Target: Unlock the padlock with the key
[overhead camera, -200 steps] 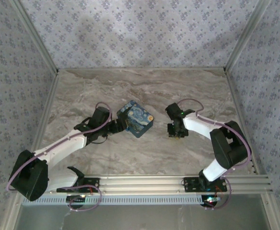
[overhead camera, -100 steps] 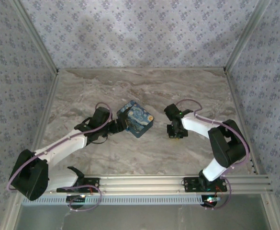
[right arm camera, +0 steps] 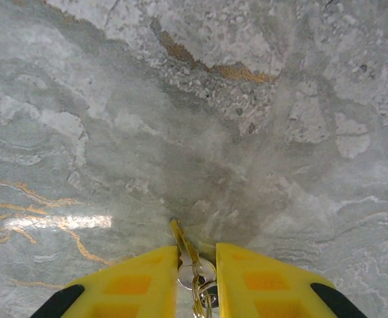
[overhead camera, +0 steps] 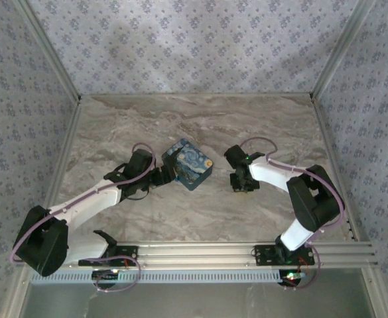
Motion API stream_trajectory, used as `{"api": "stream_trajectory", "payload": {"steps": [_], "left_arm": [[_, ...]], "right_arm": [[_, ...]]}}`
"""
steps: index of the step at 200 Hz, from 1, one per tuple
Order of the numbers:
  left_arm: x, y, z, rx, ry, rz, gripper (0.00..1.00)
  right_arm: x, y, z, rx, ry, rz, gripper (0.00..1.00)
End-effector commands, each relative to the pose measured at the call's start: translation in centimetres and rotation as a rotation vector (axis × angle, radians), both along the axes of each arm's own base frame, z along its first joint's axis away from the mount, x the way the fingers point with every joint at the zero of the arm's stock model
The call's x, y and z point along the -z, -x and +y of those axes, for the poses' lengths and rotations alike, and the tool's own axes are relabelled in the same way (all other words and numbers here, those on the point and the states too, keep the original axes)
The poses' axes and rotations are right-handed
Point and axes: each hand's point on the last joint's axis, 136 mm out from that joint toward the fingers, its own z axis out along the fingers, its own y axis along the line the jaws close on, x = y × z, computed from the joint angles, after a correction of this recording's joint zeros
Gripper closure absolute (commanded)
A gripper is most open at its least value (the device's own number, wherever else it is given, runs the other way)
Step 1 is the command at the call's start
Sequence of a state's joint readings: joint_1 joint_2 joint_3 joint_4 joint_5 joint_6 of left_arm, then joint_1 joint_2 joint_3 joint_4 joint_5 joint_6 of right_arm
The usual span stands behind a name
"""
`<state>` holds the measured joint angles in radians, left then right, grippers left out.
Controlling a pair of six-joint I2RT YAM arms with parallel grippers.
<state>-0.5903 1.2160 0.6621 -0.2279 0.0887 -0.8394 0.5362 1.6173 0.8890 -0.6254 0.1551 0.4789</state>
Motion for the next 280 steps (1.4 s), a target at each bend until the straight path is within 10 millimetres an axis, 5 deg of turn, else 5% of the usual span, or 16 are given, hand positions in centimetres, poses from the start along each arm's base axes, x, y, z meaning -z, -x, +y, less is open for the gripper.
{"api": "stream_trajectory", "payload": {"steps": [1,79,207,280], "left_arm": [[-0.1,-0.3,-0.2,-0.004,-0.002,-0.010,0.18],[0.1,-0.1,-0.2,-0.008,0.007,-0.007,0.18],[0.3,0.2,0.2,-0.022,0.007,-0.006,0.18],[0.7,0.1,0.2,-0.022,-0.002,0.000,0.18]], "right_arm": [[-1.3,0.0,-0.6,-0.004,0.045,-0.017,0.75],[-2.1,0.4,-0.5,-0.012,0.064,-0.033,0.71],[0.4,1.9,-1.2,0.035,0.047,0.024,0.73],[1.2,1.4,-0.8,0.015,0.043,0.031,1.00]]}}
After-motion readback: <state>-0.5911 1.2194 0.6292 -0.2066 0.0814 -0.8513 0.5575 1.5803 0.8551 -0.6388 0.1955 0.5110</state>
